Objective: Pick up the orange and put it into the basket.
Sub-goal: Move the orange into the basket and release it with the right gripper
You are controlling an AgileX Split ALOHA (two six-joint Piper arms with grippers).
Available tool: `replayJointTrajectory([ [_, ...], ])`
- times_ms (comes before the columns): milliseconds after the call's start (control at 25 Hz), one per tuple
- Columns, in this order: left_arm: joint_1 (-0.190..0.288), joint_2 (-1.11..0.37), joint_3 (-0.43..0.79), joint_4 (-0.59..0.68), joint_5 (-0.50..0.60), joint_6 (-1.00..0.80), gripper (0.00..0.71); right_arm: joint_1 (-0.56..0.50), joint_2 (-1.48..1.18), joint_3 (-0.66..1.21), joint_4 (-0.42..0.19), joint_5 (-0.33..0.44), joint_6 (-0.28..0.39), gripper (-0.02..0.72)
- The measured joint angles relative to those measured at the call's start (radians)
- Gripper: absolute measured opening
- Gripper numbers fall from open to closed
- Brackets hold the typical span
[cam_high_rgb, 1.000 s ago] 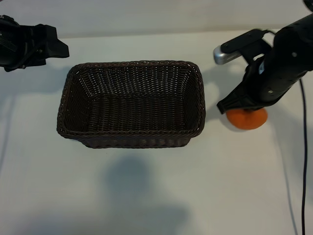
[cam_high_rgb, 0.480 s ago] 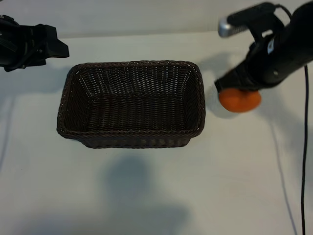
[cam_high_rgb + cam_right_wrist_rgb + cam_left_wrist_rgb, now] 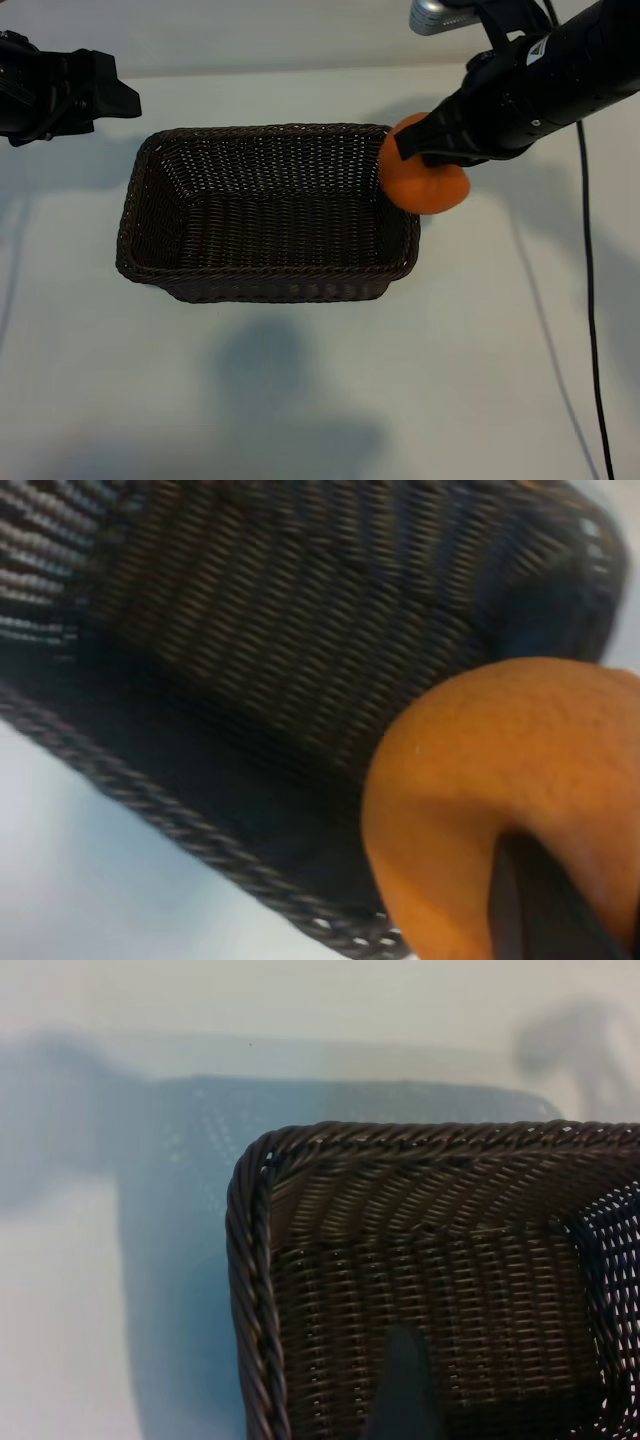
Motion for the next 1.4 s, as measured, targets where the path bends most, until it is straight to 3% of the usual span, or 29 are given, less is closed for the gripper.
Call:
replayJointTrajectory([
  [280,0.000,0.000,0.000,0.000,0.000,0.000,0.590,0.000,0.030,-0.002,0.079,-0.035,-0.078,0.053],
  [840,0.000,0.000,0.000,0.000,0.011,0.000,0.590,0.142,0.201,-0.062,0.094,-0.100,-0.199,0.053],
  [1400,0.000,0.000,0.000,0.000,0.022,0.002,0.590,0.197,0.370,-0.167,0.123,-0.113,-0.274,0.053],
])
